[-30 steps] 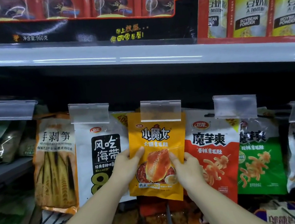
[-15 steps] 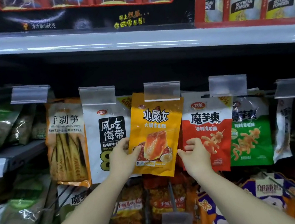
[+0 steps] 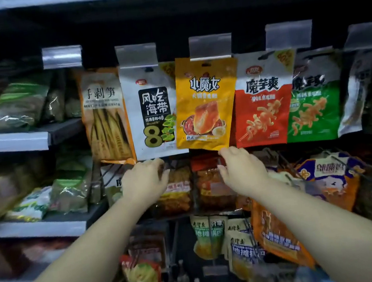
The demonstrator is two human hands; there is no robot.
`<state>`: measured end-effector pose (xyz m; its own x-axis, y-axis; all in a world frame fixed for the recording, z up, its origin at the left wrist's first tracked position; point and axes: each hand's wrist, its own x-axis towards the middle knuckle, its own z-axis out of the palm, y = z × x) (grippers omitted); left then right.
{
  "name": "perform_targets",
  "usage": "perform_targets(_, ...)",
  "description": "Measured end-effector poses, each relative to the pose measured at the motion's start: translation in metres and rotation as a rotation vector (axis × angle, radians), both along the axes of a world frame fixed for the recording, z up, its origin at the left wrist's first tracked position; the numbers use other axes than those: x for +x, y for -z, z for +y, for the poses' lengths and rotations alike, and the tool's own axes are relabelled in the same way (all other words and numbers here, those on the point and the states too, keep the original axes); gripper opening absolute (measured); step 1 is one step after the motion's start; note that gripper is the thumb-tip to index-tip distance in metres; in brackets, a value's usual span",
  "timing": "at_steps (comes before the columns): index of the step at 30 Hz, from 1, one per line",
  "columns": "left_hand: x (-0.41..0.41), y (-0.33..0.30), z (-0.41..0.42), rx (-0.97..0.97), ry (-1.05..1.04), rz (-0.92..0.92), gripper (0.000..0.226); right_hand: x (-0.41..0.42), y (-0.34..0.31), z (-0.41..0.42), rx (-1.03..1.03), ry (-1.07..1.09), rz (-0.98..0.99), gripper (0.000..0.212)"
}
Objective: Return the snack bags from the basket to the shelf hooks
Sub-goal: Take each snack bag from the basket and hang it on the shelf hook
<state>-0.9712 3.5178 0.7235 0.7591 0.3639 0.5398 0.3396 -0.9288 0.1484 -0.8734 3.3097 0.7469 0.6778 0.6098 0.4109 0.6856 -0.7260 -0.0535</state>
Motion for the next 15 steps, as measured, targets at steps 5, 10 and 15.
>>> perform_targets(5,-0.055,0.037,-0.022,0.116,-0.119,0.16,0.039,-0.026,0.037,0.01,-0.202,-0.187,-0.083,0.041)
perform_targets(10,-0.1,0.096,-0.053,0.021,-0.304,0.371,0.041,-0.045,0.089,0.012,-0.301,-0.416,-0.004,0.041)
perform_targets(15,-0.134,0.181,-0.094,-0.135,-0.469,0.529,0.038,-0.071,0.157,-0.002,-0.425,-0.614,0.154,0.041)
